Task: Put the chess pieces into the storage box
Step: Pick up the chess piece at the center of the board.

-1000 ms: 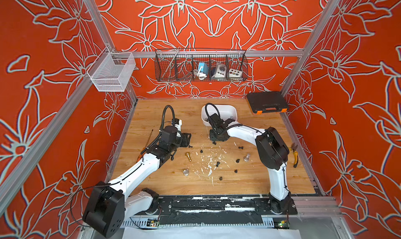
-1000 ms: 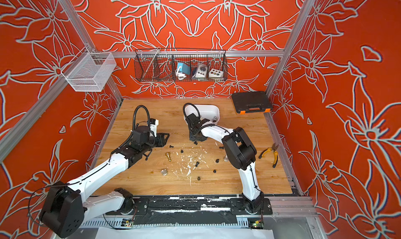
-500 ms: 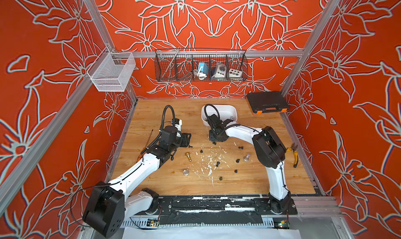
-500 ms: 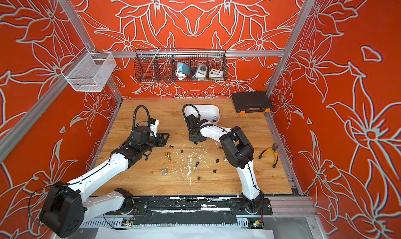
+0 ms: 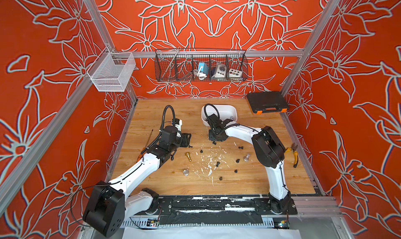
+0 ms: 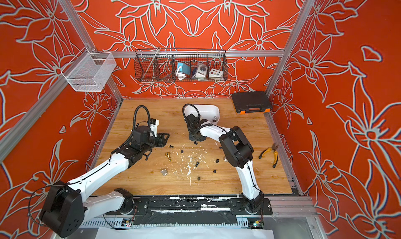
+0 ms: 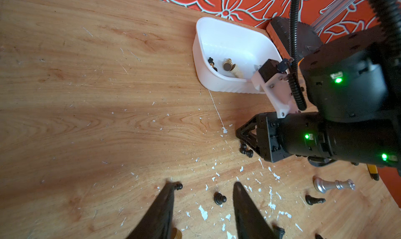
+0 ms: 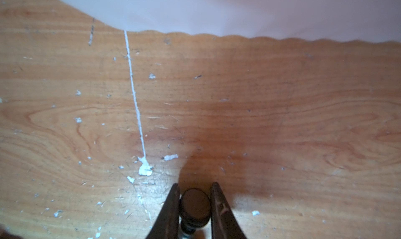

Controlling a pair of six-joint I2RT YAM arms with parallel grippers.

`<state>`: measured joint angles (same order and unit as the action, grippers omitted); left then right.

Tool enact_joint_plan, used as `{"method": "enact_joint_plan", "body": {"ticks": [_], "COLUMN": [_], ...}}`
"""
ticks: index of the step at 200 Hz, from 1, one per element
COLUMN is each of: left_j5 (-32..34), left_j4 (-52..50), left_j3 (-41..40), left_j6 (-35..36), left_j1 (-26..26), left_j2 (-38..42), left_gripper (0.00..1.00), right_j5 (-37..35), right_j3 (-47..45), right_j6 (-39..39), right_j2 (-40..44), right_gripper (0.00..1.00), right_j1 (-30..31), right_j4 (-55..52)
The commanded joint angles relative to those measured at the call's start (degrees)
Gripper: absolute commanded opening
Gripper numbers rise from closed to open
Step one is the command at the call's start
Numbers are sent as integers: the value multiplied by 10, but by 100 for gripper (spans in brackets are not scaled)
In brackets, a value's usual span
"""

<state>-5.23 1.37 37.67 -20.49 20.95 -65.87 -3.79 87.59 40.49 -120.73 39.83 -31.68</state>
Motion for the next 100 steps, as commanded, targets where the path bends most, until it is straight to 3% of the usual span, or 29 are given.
{"method": "enact_joint_plan", "body": {"ticks": [1, 100], "left_j5": [0, 3], "left_j4": [2, -8], "left_j3": [3, 43], "left_j6": [11, 13], "left_j1": [-2, -3], "left_j2": [-6, -44], "left_gripper": [45, 45], "right_j5": [-13, -3], "right_j3": [18, 45], "right_j6": [10, -28], "right_j2": [-11, 49], "right_gripper": [21, 20], "right_j1": [2, -14], "right_j4": [-4, -24]}}
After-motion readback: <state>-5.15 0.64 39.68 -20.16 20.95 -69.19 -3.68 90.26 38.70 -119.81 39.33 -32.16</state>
